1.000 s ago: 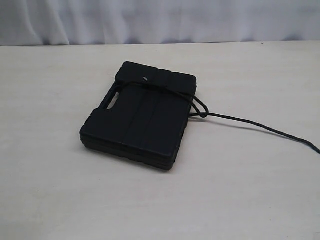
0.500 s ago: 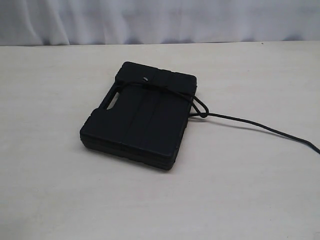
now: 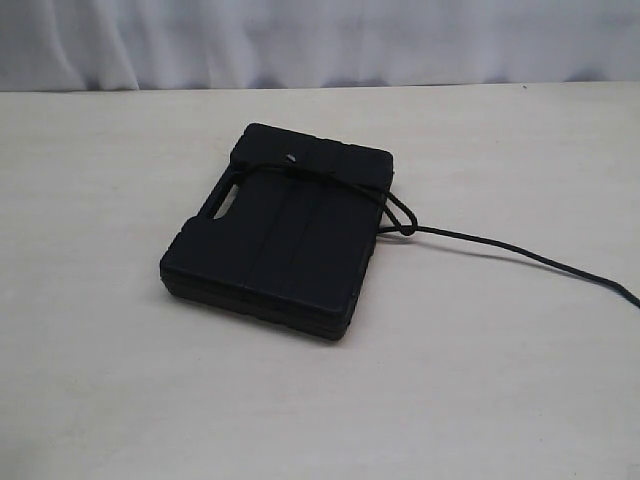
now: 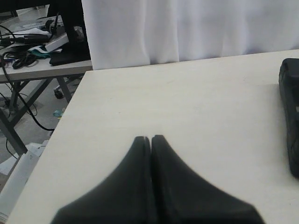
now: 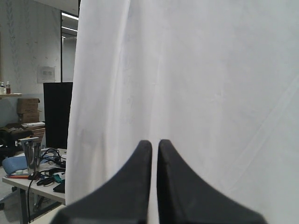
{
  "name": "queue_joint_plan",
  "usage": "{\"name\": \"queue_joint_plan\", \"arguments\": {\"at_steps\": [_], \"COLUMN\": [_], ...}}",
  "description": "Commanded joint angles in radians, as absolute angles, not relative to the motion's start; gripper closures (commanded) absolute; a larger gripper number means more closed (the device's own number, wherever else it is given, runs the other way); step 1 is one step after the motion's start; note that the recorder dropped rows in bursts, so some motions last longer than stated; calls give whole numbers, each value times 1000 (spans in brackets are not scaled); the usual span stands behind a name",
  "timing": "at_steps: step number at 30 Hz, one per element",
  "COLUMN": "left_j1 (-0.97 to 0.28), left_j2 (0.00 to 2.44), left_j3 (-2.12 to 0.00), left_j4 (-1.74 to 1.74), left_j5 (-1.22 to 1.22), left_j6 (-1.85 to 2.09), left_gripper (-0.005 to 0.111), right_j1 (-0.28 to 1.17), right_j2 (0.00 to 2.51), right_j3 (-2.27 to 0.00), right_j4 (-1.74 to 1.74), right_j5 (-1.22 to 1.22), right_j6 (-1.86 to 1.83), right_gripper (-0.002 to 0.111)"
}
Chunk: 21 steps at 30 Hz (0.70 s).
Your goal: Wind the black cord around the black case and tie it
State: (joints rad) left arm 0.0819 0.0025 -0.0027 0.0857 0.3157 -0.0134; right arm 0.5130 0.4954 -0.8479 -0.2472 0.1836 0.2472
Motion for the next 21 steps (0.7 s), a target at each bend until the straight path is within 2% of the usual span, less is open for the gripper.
{"name": "queue_joint_plan", "arguments": {"at_steps": [1,21], "left_j1": [87,87], "left_j2": [0,0], "left_j3": [0,0], "left_j4": [93,93], "left_j5": [315,323], "left_j6": [-23,-23], "left_gripper": [107,107], "right_j1": [514,514], "right_j2": [491,491], "right_j3": [-841,-841], "right_j4": [-243,-243], "right_j5": [188,188], "right_j6": [250,250], "right_gripper": [104,104]}}
